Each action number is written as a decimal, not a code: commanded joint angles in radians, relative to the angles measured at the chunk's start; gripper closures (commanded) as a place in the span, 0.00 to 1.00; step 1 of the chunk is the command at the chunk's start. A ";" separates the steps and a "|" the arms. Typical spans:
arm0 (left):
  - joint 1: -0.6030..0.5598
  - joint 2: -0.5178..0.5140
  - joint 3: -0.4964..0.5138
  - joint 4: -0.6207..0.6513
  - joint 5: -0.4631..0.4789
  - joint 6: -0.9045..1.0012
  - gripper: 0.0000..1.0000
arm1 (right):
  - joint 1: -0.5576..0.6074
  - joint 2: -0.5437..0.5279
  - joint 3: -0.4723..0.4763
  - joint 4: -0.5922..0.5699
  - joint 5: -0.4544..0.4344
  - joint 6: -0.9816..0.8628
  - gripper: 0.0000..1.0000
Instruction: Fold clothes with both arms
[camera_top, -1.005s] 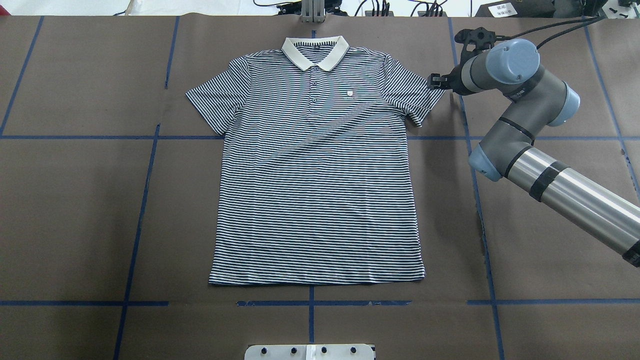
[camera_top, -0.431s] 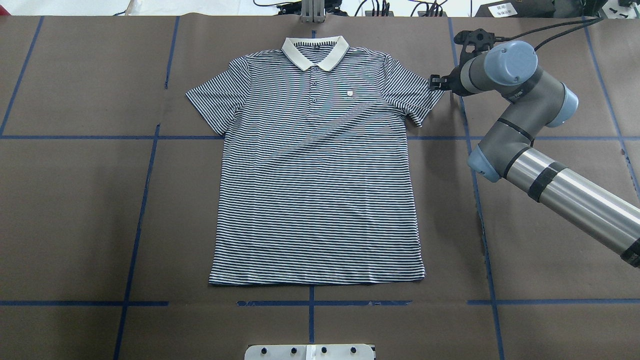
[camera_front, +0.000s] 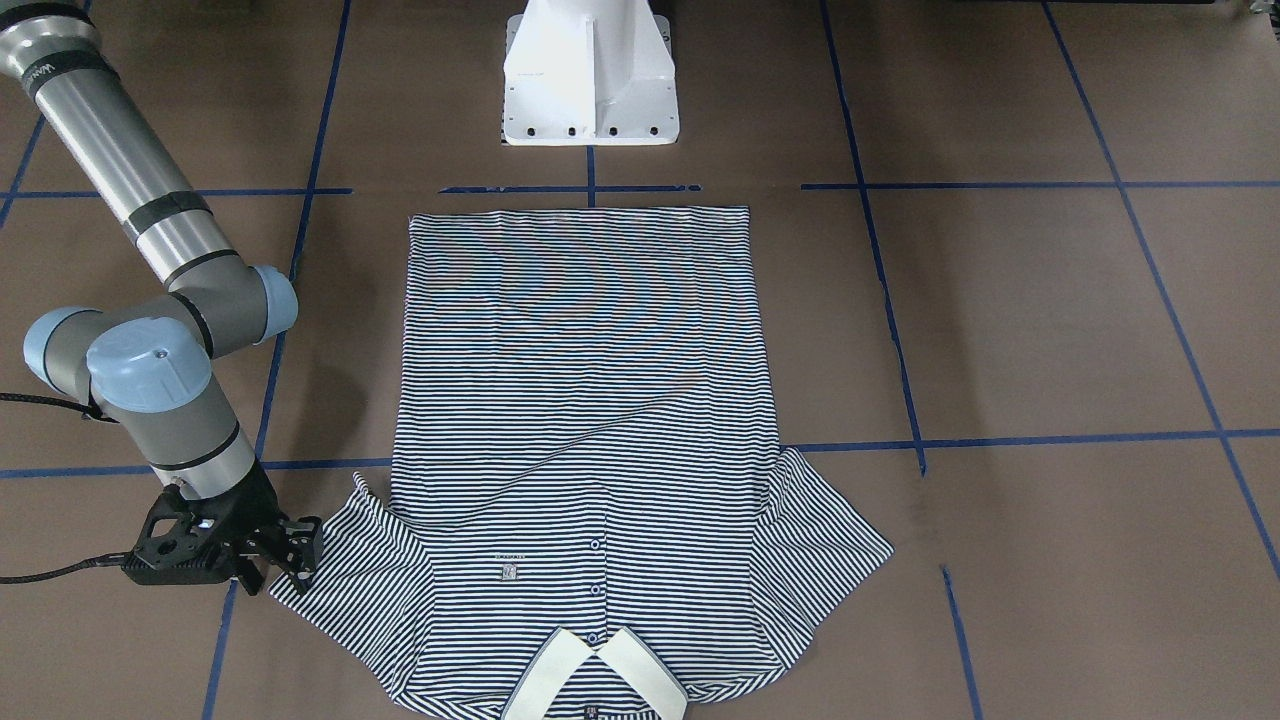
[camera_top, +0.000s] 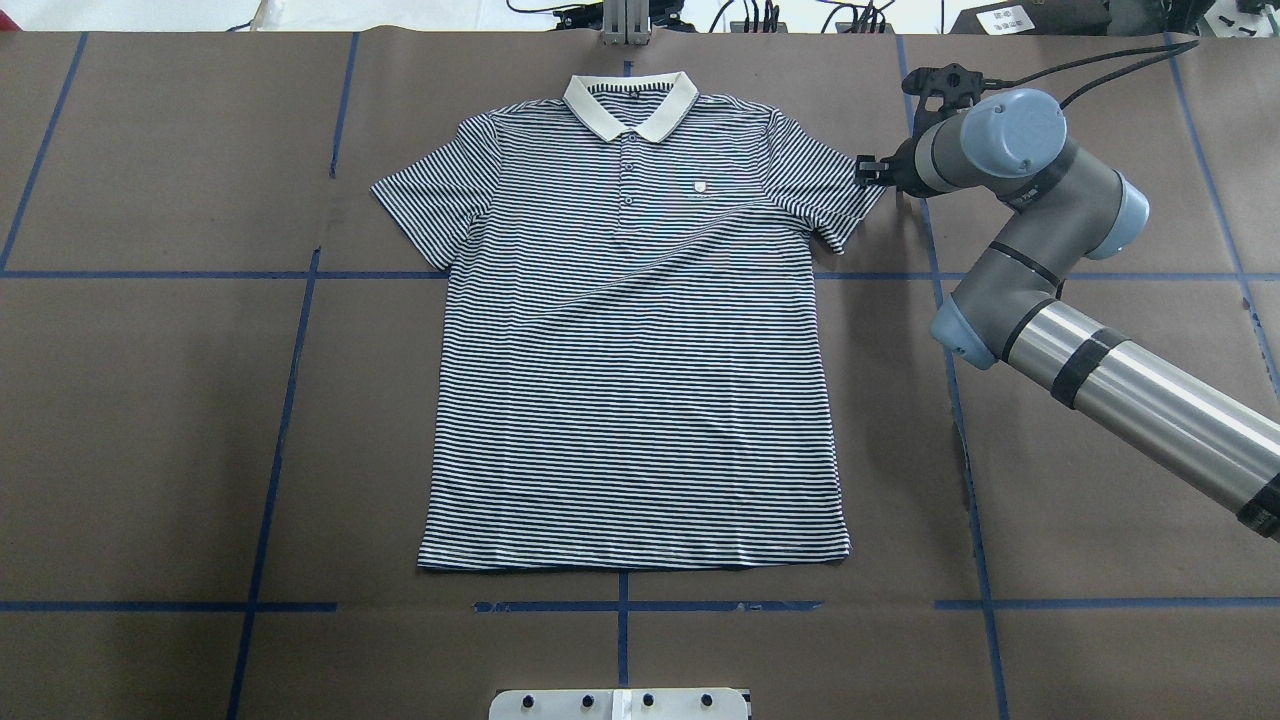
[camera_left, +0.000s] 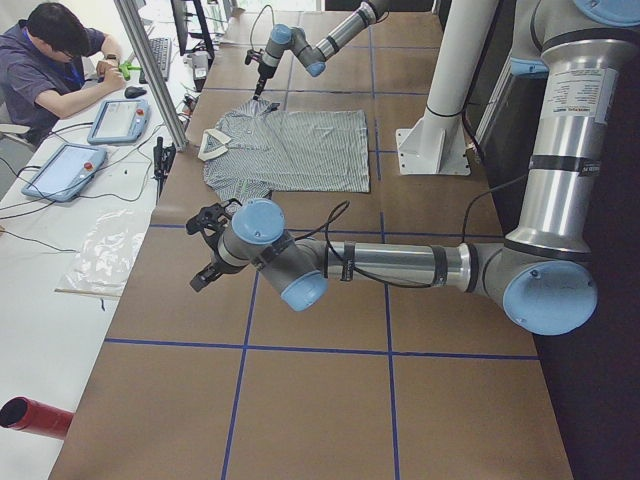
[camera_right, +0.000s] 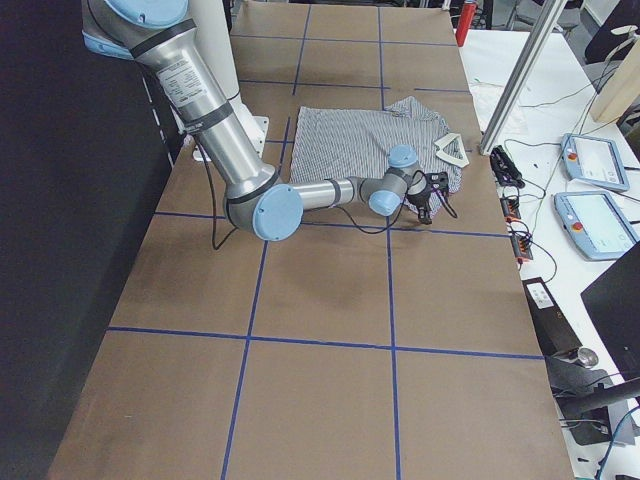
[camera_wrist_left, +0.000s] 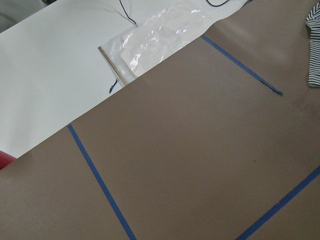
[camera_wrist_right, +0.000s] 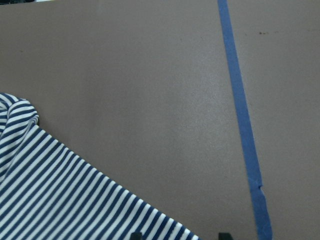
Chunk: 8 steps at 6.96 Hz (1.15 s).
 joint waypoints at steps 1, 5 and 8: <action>0.000 0.000 0.000 0.000 -0.001 0.000 0.00 | 0.000 0.000 -0.003 0.001 -0.002 0.005 0.89; 0.000 0.002 0.000 0.000 -0.001 0.003 0.00 | -0.001 0.069 0.106 -0.200 -0.043 0.040 1.00; 0.000 0.002 0.005 0.000 -0.001 0.003 0.00 | -0.171 0.314 0.041 -0.502 -0.314 0.287 1.00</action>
